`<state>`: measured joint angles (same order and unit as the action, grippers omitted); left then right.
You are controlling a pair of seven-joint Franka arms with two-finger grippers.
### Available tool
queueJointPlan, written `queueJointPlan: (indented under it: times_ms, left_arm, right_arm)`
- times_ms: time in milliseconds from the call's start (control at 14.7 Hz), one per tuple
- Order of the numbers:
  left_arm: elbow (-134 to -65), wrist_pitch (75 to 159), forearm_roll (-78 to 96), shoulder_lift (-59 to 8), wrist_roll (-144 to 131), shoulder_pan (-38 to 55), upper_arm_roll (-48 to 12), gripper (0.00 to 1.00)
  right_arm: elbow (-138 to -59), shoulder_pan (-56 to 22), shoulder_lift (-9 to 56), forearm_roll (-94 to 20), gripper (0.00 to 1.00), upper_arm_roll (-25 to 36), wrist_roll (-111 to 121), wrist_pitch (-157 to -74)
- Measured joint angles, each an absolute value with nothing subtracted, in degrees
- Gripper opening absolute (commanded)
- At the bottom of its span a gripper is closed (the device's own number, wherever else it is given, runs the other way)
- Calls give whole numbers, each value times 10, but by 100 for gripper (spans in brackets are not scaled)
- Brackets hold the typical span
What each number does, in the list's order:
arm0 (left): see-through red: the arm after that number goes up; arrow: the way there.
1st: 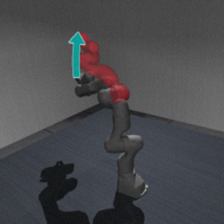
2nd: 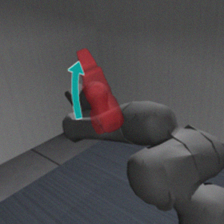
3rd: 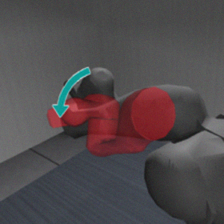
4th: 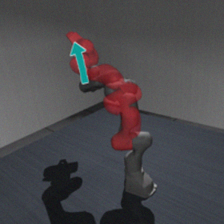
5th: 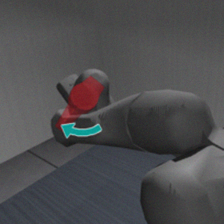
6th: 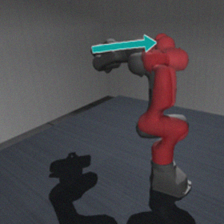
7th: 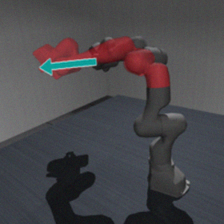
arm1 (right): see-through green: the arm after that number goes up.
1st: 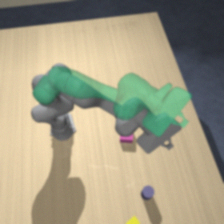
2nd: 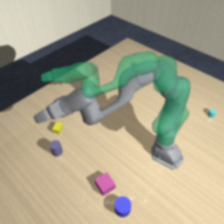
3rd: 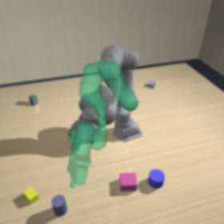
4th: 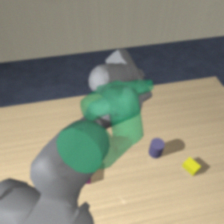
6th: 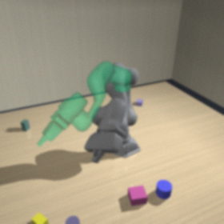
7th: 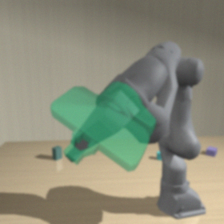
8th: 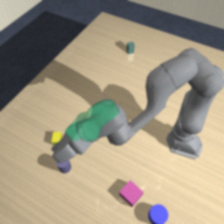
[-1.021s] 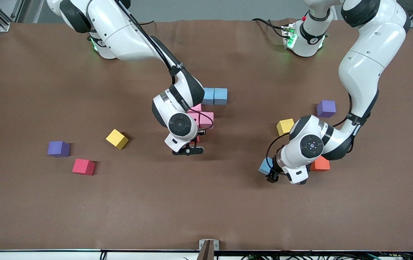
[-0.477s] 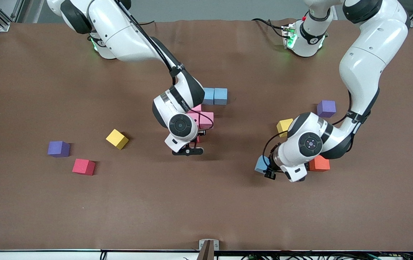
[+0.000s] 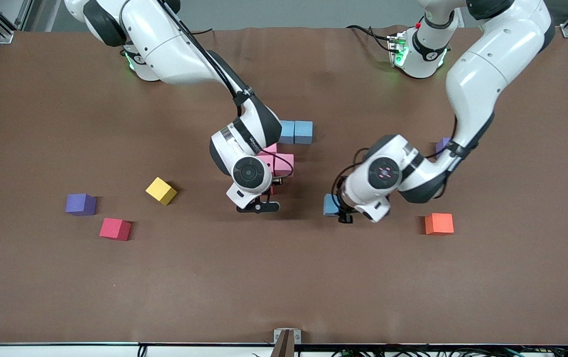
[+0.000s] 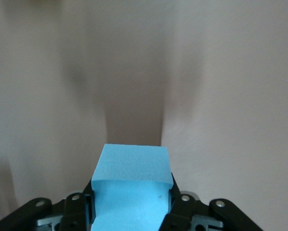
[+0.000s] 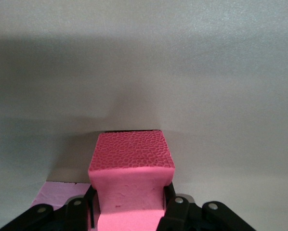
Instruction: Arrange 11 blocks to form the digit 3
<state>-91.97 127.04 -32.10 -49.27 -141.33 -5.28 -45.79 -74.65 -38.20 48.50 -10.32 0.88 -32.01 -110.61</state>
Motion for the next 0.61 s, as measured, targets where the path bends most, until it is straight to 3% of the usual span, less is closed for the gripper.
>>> queueJointPlan:
  times_ms: [613]
  left_arm:
    - [-1043, 1321, -439, -469, -1582, -39, -504, 21]
  right_arm:
    - [-746, -389, 485, -103, 38, 9, -342, -1107]
